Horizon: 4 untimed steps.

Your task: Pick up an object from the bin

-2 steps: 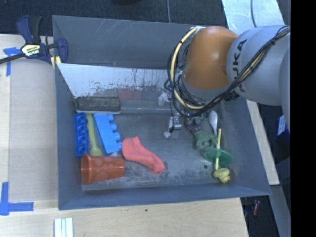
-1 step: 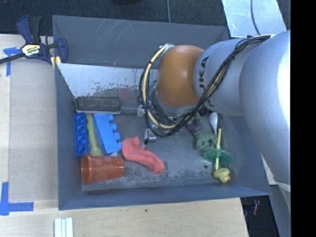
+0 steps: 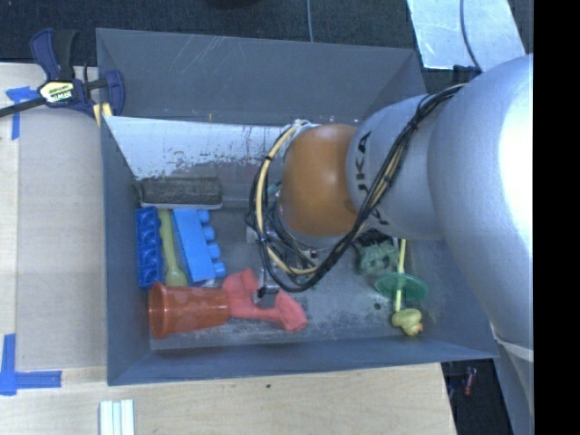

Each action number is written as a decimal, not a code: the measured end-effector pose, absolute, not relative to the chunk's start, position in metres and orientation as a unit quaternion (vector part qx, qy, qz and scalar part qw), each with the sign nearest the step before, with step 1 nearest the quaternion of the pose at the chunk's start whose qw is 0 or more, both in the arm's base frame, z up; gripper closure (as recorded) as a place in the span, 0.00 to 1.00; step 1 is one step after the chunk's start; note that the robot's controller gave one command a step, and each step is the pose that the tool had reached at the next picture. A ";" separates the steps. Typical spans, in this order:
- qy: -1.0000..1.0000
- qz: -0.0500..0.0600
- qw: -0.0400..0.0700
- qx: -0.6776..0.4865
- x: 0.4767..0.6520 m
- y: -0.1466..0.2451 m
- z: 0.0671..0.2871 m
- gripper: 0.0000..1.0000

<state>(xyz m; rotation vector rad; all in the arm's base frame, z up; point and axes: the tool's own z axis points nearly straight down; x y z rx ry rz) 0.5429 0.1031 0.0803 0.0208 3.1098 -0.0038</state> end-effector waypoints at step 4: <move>0.996 -0.002 0.018 0.085 0.492 0.067 0.072 0.00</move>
Offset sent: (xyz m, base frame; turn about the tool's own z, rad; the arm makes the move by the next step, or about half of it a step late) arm -0.0344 -0.0264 -0.0103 0.1514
